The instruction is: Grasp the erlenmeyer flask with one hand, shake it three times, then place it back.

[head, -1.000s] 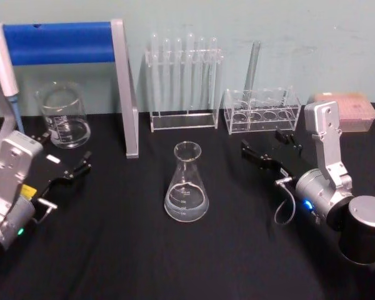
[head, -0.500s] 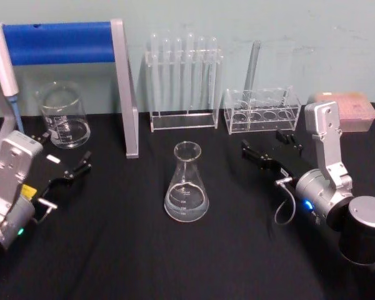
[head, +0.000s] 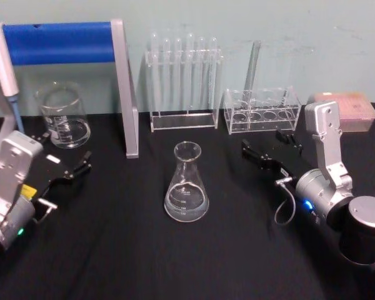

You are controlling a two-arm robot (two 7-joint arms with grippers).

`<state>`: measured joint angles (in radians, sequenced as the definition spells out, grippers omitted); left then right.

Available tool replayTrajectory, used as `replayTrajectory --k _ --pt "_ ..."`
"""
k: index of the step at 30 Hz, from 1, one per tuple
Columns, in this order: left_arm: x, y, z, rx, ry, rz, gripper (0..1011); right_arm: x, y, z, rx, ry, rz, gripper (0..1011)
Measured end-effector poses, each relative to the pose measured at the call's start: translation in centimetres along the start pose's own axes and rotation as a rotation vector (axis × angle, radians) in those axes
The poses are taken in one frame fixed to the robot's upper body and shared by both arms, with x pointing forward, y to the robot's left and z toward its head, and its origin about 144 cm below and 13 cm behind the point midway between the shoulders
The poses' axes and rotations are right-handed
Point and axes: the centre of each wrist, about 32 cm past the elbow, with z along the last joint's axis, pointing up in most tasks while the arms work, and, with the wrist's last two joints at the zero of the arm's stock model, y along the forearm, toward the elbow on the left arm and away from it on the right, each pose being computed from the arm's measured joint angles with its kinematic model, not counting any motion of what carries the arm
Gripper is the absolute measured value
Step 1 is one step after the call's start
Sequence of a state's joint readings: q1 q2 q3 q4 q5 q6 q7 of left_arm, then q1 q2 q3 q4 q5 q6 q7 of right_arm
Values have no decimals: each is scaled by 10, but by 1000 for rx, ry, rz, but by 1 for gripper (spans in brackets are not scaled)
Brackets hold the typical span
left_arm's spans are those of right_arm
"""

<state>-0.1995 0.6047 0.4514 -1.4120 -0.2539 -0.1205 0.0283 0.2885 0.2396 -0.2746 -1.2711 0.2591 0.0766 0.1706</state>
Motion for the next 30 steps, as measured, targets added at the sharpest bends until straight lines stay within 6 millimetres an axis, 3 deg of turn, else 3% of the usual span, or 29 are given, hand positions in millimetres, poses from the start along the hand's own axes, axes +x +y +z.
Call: replayTrajectory --k 30 --pt "0 0 0 0 0 0 1001 0 0 0 0 0 0 1000"
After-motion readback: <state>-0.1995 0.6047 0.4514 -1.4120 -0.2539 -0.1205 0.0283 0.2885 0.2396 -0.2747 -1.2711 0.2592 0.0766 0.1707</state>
